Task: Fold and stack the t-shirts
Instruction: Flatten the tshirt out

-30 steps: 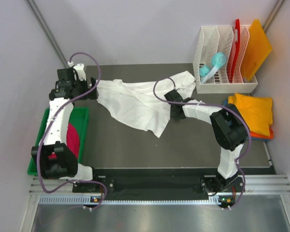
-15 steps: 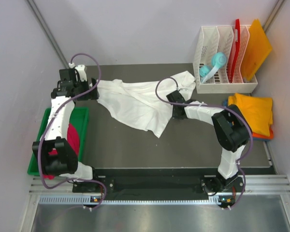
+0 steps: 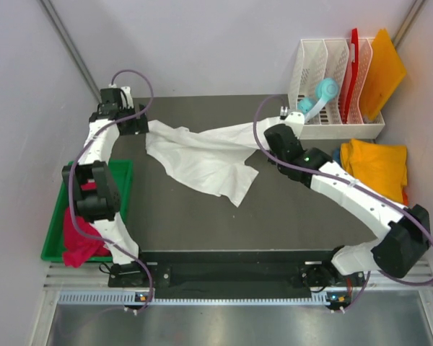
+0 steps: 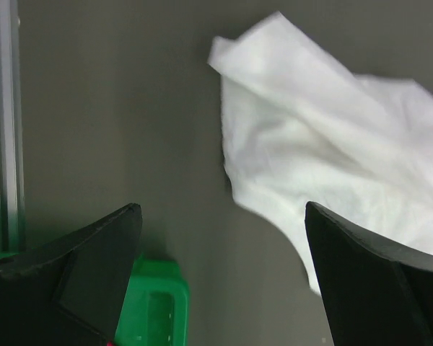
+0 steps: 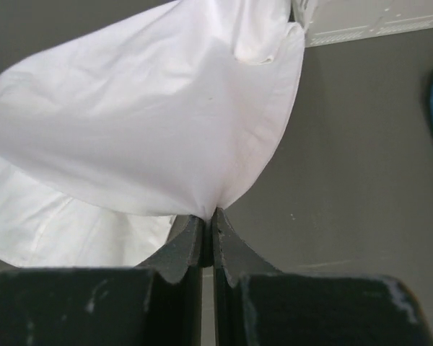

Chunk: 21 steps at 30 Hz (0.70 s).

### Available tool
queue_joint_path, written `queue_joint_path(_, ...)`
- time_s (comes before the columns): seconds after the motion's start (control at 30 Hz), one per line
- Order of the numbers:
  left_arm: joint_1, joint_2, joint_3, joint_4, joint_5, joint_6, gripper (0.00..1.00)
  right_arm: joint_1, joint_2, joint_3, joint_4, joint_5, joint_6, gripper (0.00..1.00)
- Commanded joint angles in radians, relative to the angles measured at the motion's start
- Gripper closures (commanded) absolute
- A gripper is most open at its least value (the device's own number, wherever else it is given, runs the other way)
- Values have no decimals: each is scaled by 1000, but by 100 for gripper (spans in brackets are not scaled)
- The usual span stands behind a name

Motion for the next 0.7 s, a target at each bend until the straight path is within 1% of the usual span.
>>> queue_joint_path(0.0, 2, 139, 177, 43, -44, -44, 1, 24, -74, 12, -147, 87, 23, 100)
queue_joint_path(0.03, 2, 169, 213, 30, -41, -49, 1, 29, -106, 4, -161, 93, 29, 100)
queue_joint_path(0.07, 2, 197, 281, 23, -34, -60, 1, 34, -123, -7, -184, 95, 43, 100)
queue_joint_path(0.13, 1, 286, 351, -22, -6, -67, 1, 35, -160, -41, -202, 87, 56, 100)
queue_joint_path(0.17, -1, 315, 413, -37, 9, -69, 1, 38, -169, -53, -221, 84, 69, 100)
queue_joint_path(0.2, -11, 370, 443, -55, 25, -67, 1, 38, -174, -73, -228, 83, 75, 100)
queue_joint_path(0.23, -18, 393, 490, -83, 26, -57, 1, 40, -180, -82, -238, 71, 81, 100)
queue_joint_path(0.33, -44, 467, 547, -100, 17, -28, 1, 52, -177, -108, -251, 28, 106, 100)
queue_joint_path(0.4, -59, 515, 575, -97, 14, -17, 1, 67, -166, -114, -255, 26, 116, 100)
queue_joint_path(0.47, -67, 570, 639, -105, 19, -6, 1, 80, -142, -107, -262, 23, 125, 100)
queue_joint_path(0.57, -76, 636, 722, -103, 57, -7, 1, 92, -106, -85, -261, 21, 125, 100)
queue_joint_path(0.67, -82, 662, 744, -77, 100, -12, 1, 107, -77, -64, -261, 17, 122, 100)
